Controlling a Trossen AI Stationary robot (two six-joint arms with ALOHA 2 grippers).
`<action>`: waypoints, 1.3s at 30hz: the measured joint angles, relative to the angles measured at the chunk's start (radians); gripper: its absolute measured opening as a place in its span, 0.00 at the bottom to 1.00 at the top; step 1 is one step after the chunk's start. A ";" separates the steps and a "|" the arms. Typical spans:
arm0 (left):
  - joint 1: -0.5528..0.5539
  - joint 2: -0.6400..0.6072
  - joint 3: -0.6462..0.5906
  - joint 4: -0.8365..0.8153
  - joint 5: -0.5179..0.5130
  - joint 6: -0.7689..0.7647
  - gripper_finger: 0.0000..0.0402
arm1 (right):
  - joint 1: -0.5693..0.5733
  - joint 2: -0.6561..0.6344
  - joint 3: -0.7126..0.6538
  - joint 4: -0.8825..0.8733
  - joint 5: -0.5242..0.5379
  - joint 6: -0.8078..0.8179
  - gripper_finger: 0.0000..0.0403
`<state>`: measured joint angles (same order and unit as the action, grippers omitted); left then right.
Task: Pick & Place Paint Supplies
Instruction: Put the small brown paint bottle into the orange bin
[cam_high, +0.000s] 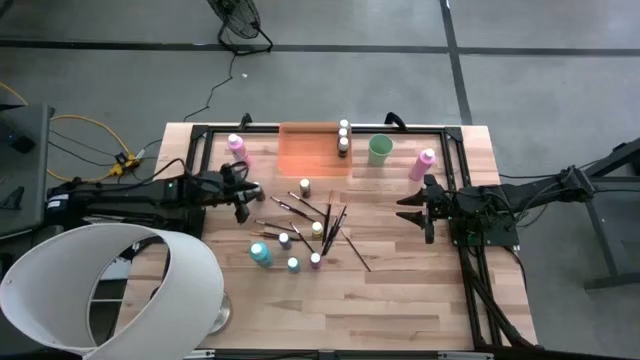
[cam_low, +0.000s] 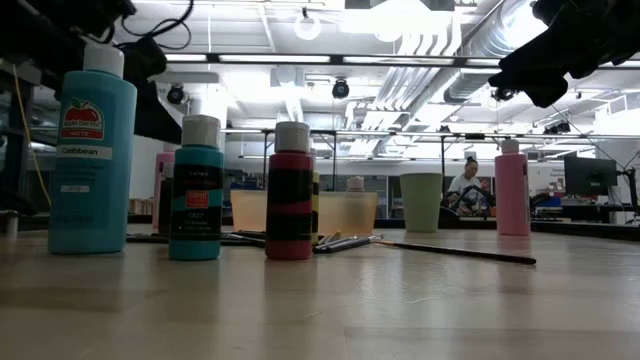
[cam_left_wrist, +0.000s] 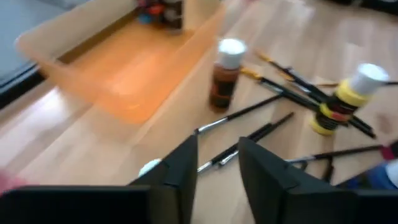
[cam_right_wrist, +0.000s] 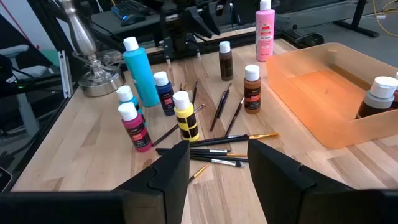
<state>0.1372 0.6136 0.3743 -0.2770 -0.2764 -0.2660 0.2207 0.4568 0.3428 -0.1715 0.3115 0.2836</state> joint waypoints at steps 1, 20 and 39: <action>0.000 0.017 0.026 -0.042 -0.010 -0.027 0.34 | 0.000 0.000 0.000 0.000 0.000 0.000 0.39; 0.039 0.486 0.527 -0.562 -0.054 -0.284 0.39 | 0.000 0.000 0.000 0.000 0.000 0.000 0.39; 0.166 0.801 0.797 -0.867 0.190 -0.580 0.61 | 0.000 0.000 0.000 0.000 0.000 0.000 0.39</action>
<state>0.3031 1.4148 1.1713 -1.1444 -0.0868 -0.8464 0.2206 0.4571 0.3428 -0.1715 0.3119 0.2836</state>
